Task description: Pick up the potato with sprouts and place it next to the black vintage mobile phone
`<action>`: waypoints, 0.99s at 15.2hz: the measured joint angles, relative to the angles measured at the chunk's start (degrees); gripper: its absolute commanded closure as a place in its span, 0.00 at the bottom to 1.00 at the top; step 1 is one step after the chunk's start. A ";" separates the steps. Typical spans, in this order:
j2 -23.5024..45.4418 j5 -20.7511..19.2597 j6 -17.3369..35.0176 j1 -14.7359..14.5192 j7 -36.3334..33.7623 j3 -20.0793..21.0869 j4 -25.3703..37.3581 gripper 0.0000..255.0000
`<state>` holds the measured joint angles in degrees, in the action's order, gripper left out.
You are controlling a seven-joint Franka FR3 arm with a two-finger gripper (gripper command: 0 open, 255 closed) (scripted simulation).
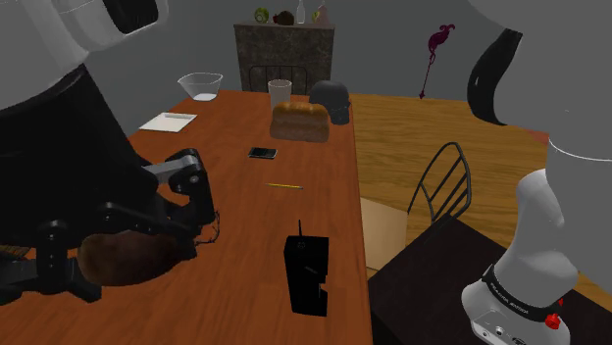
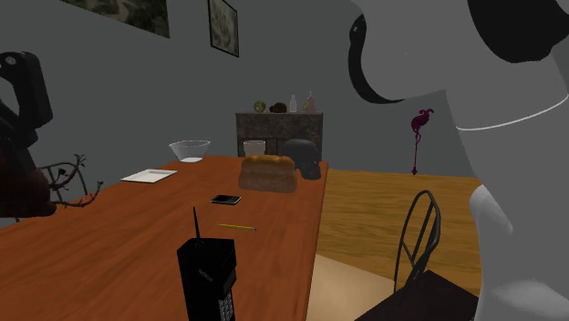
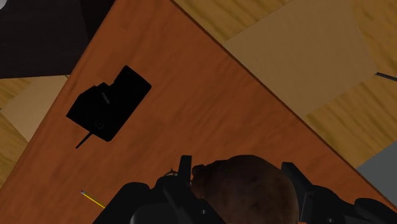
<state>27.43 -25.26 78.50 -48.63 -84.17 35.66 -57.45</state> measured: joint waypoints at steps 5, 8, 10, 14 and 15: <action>-2.04 1.29 5.41 2.41 -0.96 0.37 -7.59 1.00; -3.04 1.85 8.03 3.46 -1.40 0.52 -11.23 1.00; -3.29 2.00 9.74 3.94 -1.68 0.52 -13.22 1.00; -4.05 2.39 13.25 4.99 -2.27 0.57 -17.56 1.00; -4.47 2.58 14.32 5.36 -2.46 0.61 -19.03 1.00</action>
<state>22.97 -22.68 92.82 -43.27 -86.63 36.28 -76.49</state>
